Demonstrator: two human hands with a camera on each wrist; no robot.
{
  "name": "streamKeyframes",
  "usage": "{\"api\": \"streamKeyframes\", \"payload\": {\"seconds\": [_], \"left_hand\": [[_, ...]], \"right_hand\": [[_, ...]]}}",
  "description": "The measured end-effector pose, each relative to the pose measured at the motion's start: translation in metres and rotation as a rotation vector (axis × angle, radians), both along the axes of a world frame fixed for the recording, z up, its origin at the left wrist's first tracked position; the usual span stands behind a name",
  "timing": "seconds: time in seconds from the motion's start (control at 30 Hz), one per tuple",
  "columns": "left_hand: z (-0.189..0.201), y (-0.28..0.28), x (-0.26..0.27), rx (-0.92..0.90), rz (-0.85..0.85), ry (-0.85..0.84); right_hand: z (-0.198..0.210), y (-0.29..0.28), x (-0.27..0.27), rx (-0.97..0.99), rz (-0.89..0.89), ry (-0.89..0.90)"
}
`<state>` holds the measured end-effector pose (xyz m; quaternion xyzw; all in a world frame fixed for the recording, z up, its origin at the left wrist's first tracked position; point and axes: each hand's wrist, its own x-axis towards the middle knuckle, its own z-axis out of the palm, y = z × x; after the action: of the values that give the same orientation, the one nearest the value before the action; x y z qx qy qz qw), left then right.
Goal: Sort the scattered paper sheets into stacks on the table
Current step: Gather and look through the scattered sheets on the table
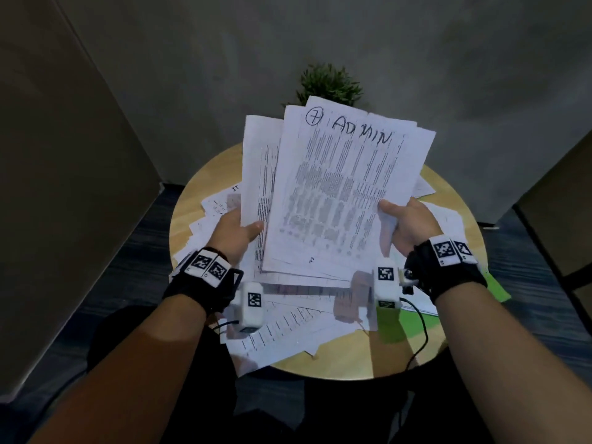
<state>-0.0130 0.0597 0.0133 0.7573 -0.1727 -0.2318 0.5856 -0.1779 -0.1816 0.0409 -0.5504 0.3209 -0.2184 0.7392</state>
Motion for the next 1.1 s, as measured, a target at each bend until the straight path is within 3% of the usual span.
{"api": "streamKeyframes", "payload": {"seconds": [0.2, 0.27, 0.33, 0.53, 0.63, 0.8, 0.93, 1.0, 1.1], "left_hand": [[0.004, 0.018, 0.001, -0.278, 0.193, 0.365], [0.003, 0.025, 0.004, -0.277, 0.131, 0.294], [0.000, 0.033, 0.010, -0.212, 0.106, 0.101], [-0.008, 0.046, 0.037, -0.121, 0.280, -0.133], [-0.012, 0.056, 0.045, -0.058, 0.368, -0.171], [-0.012, 0.060, 0.050, -0.064, 0.424, -0.203], [-0.013, 0.060, 0.054, -0.103, 0.449, -0.174], [-0.015, 0.061, 0.055, -0.112, 0.459, -0.143], [-0.014, 0.064, 0.055, -0.118, 0.462, -0.136]], "right_hand": [[0.005, 0.035, 0.039, -0.093, 0.075, -0.017], [0.008, 0.042, 0.052, -0.162, 0.098, -0.009], [0.010, 0.048, 0.066, -0.203, 0.122, 0.005], [0.020, 0.058, 0.096, -0.220, 0.167, 0.030], [0.006, 0.049, 0.092, -0.314, 0.172, 0.293], [-0.035, 0.038, 0.078, -0.805, 0.366, 1.083], [-0.067, 0.055, 0.078, -0.841, 0.327, 1.243], [-0.078, 0.065, 0.083, -0.903, 0.405, 1.282], [-0.082, 0.073, 0.087, -0.919, 0.361, 1.269]]}}
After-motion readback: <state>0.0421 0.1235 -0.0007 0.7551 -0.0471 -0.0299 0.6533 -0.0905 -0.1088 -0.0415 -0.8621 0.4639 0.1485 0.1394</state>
